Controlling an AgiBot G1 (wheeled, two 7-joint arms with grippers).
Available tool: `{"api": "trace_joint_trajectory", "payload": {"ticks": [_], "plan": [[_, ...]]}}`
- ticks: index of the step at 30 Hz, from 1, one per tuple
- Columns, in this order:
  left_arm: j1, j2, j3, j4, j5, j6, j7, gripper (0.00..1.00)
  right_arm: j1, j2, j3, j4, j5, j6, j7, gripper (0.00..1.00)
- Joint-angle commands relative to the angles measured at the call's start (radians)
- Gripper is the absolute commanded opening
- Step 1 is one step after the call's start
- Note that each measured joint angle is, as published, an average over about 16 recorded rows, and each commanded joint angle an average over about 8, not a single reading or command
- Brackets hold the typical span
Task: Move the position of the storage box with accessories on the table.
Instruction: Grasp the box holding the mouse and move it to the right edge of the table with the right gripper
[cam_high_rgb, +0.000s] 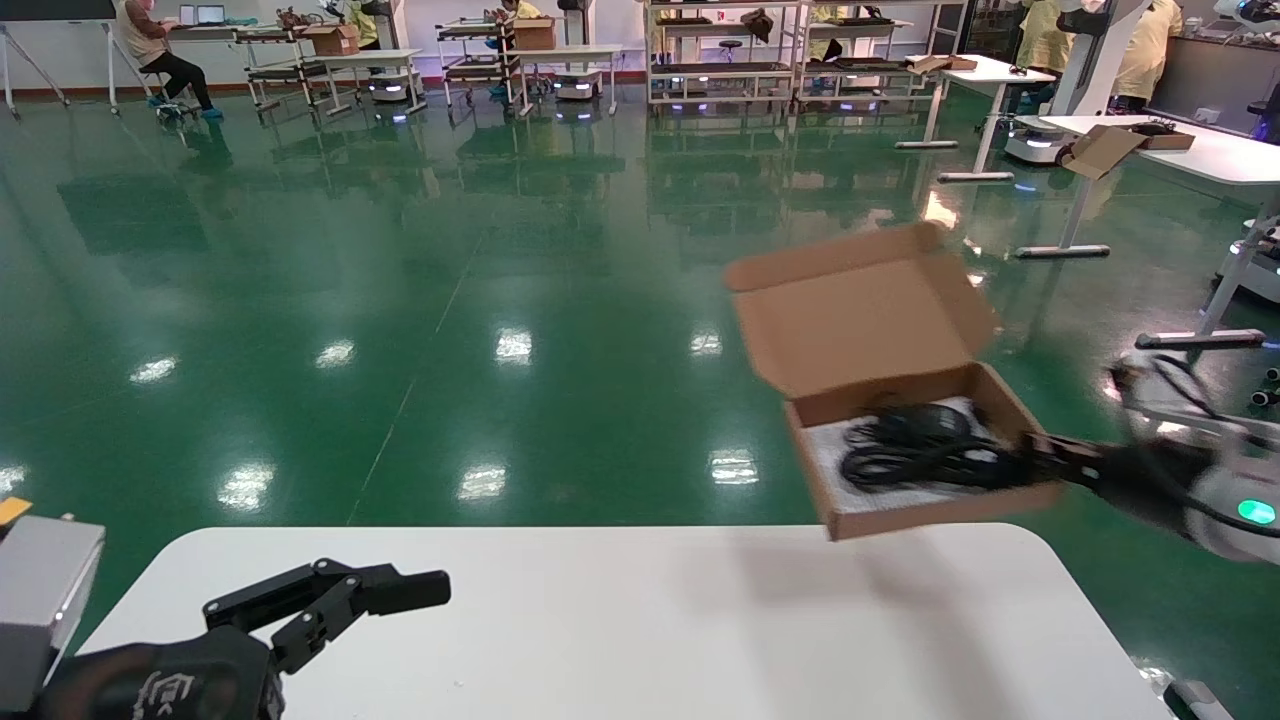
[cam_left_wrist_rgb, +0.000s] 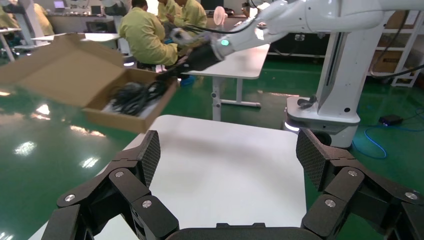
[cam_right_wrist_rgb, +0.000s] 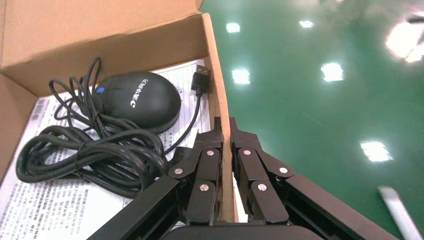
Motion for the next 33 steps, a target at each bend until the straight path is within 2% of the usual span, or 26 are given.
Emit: {"api": "trace_joint_trajectory", "payload": {"ticks": [1, 5, 12, 20, 33], "plan": [[0.000, 0.000, 0.000, 0.000, 0.000, 0.000, 0.000, 1.00, -0.006, 0.041, 0.006, -0.008, 0.008, -0.027, -0.015, 0.00], [0.000, 0.000, 0.000, 0.000, 0.000, 0.000, 0.000, 1.00, -0.044, 0.089, 0.016, -0.024, 0.022, -0.032, -0.045, 0.00], [0.000, 0.000, 0.000, 0.000, 0.000, 0.000, 0.000, 1.00, -0.121, 0.126, 0.036, -0.045, 0.051, 0.011, -0.080, 0.00], [0.000, 0.000, 0.000, 0.000, 0.000, 0.000, 0.000, 1.00, -0.191, 0.111, 0.056, -0.033, 0.080, 0.047, -0.109, 0.00], [0.000, 0.000, 0.000, 0.000, 0.000, 0.000, 0.000, 1.00, -0.199, 0.086, 0.058, -0.025, 0.082, 0.078, -0.164, 0.00]]}}
